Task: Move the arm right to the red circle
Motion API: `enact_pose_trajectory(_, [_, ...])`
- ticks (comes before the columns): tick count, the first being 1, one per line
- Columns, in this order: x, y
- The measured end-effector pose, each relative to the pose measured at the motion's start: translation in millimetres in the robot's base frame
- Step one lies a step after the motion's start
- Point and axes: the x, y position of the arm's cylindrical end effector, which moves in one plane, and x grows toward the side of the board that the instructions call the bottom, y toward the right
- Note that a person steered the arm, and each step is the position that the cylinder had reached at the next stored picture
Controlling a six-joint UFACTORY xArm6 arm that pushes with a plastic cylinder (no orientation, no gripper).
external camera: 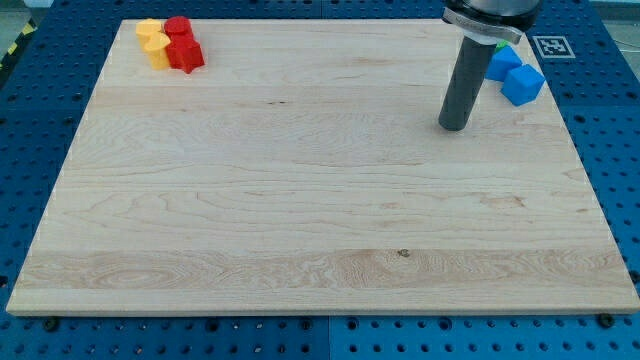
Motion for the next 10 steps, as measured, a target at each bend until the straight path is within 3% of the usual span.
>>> enact_pose_trajectory(2, [-13.3, 0.0])
enact_pose_trajectory(3, [-39.9, -1.1])
enact_pose_trajectory(7, [-45.7, -3.7])
enact_pose_trajectory(10, [-126.4, -141.1])
